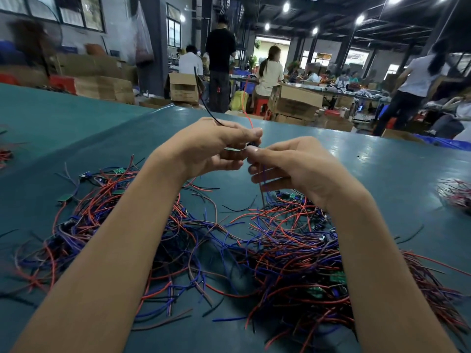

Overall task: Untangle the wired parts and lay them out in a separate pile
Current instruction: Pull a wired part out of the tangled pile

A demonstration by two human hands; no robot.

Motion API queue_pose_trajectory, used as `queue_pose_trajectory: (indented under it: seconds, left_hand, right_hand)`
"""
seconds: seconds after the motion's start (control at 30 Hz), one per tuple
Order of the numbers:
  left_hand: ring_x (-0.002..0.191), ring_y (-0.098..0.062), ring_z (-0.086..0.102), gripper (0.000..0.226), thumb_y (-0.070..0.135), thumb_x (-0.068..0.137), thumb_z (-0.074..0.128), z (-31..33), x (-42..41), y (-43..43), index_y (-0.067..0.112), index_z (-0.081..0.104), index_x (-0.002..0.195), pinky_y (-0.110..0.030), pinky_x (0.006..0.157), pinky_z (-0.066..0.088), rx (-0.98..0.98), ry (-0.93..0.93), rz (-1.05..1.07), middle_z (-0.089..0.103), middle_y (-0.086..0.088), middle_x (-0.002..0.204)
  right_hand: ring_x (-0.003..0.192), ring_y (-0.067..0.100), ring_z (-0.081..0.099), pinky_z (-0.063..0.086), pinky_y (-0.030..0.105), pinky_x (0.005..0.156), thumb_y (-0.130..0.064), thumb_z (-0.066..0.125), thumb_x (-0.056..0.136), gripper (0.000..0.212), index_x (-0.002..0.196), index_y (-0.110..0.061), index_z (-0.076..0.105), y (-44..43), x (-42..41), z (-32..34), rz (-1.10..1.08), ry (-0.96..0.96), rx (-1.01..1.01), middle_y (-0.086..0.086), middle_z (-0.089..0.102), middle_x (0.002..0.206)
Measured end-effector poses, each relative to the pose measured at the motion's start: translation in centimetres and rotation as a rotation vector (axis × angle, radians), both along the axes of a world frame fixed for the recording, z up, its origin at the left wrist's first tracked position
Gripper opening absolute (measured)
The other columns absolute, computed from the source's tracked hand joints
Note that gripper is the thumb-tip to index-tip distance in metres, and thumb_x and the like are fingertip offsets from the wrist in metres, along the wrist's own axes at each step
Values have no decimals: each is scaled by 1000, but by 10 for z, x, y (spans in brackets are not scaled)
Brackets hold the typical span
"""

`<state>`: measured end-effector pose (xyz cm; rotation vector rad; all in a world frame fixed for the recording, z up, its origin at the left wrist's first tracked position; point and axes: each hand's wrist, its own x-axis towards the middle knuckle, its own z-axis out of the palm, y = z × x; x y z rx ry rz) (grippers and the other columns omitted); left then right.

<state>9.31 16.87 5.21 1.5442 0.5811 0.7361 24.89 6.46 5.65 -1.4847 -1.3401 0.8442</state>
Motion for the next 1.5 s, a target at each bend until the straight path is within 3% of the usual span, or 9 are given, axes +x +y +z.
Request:
queue_pose_trajectory:
  seconds: [0.27, 0.6, 0.77, 0.9, 1.03, 1.17, 1.3, 1.4, 1.5]
  left_hand:
    - [70, -9, 63, 22, 18, 76, 80, -2, -11, 10, 8, 75, 95, -17, 61, 53, -125, -129, -165, 69, -6, 84]
    - [66, -4, 62, 18, 28, 79, 78, -3, -8, 8, 13, 80, 89, -16, 60, 49, -72, -81, -158, 68, 0, 79]
    - [67, -7, 55, 19, 34, 80, 77, -2, -7, 7, 15, 76, 84, -17, 60, 46, -16, -94, -137, 62, 1, 77]
    - [66, -8, 48, 33, 41, 79, 78, -1, -6, 6, 12, 80, 94, -19, 60, 43, 31, -48, -90, 52, 4, 73]
    - [59, -7, 39, 29, 35, 79, 78, -1, -2, 5, 9, 81, 91, -21, 58, 36, 31, -140, -57, 45, 7, 66]
    - [65, -8, 42, 36, 41, 75, 79, 1, -3, 4, 11, 81, 96, -21, 61, 39, 65, -61, -25, 51, -4, 85]
    - [73, -10, 53, 30, 38, 87, 75, 1, 0, 2, 12, 81, 101, -27, 72, 45, 82, -2, -33, 61, -1, 83]
    - [83, -23, 53, 28, 36, 87, 74, 1, 2, 2, 12, 81, 98, -37, 83, 44, 39, -1, -20, 55, -11, 90]
    - [65, -20, 29, 21, 28, 89, 72, 3, 1, 6, 9, 81, 86, -29, 68, 32, -73, -80, 21, 40, -4, 66]
  right_hand:
    - [72, 24, 72, 61, 32, 67, -22, 66, 94, 27, 100, 4, 74, 3, -1, -4, 129, 259, -32, 17, 74, 83]
    - [79, 25, 74, 62, 33, 70, -28, 72, 79, 34, 97, 1, 77, -1, 9, -3, 228, 202, -20, 20, 75, 89]
    - [82, 28, 73, 61, 39, 75, -37, 67, 90, 38, 98, -1, 77, -3, 10, 0, 213, 219, 29, 21, 74, 91]
    - [77, 27, 73, 62, 36, 70, -24, 65, 96, 29, 99, 3, 75, -1, 6, -2, 183, 213, 48, 21, 73, 86]
    - [86, 32, 75, 62, 42, 80, -25, 66, 93, 33, 103, 5, 74, -3, 8, -4, 257, 185, -9, 24, 75, 95]
    - [98, 33, 74, 62, 39, 82, -26, 64, 96, 30, 107, 1, 74, 0, 6, -5, 213, 213, 72, 23, 75, 105]
    - [89, 34, 75, 62, 39, 77, -16, 63, 98, 19, 98, -3, 77, 4, 0, -8, 163, 190, 167, 22, 76, 99]
    - [77, 33, 74, 60, 36, 67, -11, 64, 96, 19, 88, -6, 80, 6, -6, -11, 109, 187, 246, 23, 76, 89]
    - [72, 33, 73, 59, 34, 67, -7, 67, 93, 16, 88, 2, 79, 7, -5, -10, 138, 80, 275, 24, 75, 82]
